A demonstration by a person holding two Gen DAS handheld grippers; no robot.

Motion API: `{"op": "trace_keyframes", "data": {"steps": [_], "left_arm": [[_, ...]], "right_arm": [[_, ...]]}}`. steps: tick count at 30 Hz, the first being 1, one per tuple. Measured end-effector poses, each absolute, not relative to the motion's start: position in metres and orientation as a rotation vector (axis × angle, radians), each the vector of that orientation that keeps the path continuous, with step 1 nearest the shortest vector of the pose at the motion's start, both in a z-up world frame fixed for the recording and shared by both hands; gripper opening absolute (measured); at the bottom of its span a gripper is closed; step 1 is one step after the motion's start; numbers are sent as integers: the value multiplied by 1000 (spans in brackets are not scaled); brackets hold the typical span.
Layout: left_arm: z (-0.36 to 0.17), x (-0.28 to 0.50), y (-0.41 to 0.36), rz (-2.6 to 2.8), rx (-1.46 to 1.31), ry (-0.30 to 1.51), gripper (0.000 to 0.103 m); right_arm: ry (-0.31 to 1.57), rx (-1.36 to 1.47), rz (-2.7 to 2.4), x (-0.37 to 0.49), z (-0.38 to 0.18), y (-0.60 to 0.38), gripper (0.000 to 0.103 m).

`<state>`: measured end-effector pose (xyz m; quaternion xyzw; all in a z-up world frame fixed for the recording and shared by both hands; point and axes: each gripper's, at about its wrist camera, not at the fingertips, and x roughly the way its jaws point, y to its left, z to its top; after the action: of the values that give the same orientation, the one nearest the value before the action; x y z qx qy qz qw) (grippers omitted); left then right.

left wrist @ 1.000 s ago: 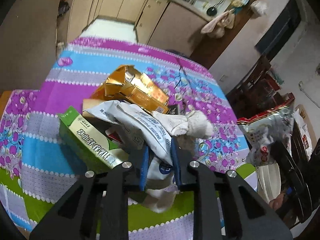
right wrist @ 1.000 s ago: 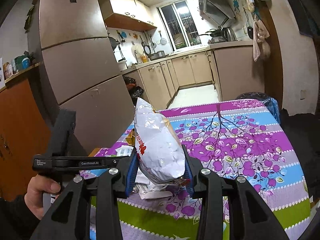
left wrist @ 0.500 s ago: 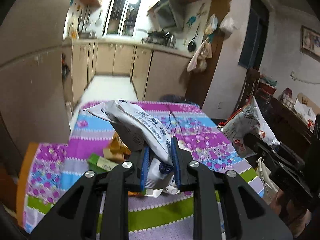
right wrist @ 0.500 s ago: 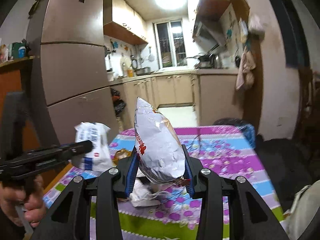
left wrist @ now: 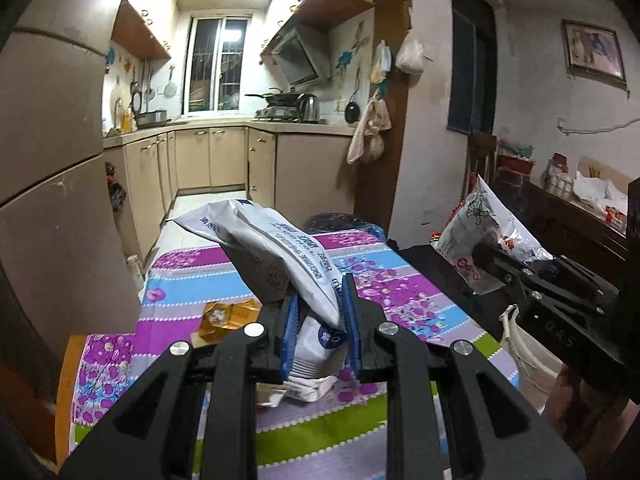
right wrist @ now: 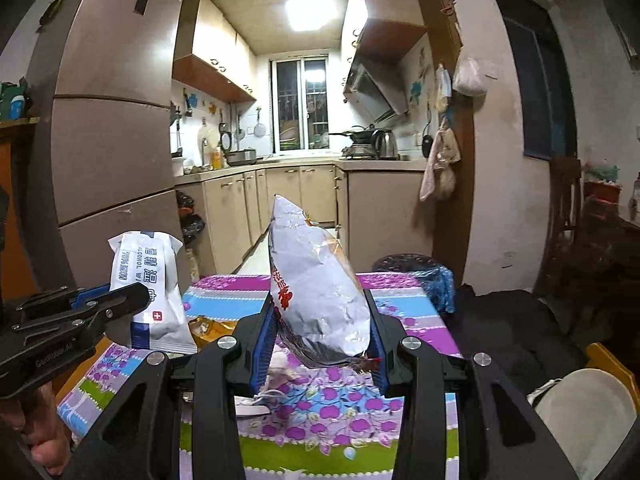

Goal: Collect trash
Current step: 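Carry the white snack bag and white medicine box over the white bucket with both tools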

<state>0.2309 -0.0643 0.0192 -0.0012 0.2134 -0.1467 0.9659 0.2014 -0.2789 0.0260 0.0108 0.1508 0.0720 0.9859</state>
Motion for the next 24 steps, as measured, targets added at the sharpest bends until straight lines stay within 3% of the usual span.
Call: {"op": "trace_keyframes", "data": {"steps": [11,24], "left_arm": [[21,231,-135,-434,56,415,19],[23,230,-301,-790,127,472,19]], "right_arm": [[303,29,-11,168,46,-351,41],[466,92,-324,130,56,-542,41]]}}
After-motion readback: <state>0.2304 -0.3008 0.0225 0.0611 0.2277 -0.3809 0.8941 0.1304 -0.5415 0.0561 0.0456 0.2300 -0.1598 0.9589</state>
